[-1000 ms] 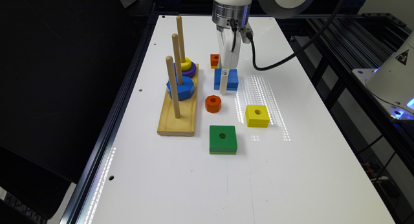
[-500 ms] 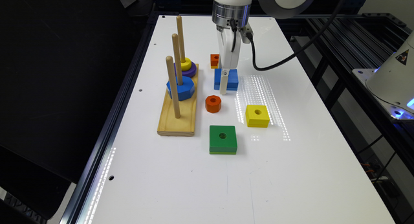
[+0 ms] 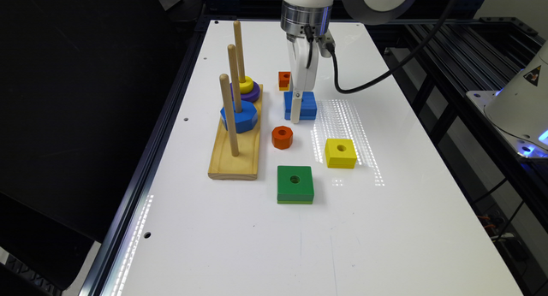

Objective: Pick up blue block.

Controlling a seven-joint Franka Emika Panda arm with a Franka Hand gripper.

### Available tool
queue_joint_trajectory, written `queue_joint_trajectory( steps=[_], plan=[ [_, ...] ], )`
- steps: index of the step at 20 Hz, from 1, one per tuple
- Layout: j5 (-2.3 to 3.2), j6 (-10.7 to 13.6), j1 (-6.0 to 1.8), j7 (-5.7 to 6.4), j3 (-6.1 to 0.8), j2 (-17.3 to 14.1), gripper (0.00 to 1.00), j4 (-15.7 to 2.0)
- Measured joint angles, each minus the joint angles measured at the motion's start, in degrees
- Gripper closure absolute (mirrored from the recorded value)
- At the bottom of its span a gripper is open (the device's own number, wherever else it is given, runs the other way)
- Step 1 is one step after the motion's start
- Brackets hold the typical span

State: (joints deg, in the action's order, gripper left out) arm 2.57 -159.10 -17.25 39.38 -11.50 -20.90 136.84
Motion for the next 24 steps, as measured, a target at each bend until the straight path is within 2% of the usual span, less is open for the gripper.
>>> queue_joint_trajectory(
  steps=[23, 24],
  plan=[
    [0.0, 0.0, 0.0, 0.0, 0.0, 0.0, 0.0, 0.0],
    [0.0, 0.0, 0.0, 0.0, 0.0, 0.0, 1.0, 0.0]
  ],
)
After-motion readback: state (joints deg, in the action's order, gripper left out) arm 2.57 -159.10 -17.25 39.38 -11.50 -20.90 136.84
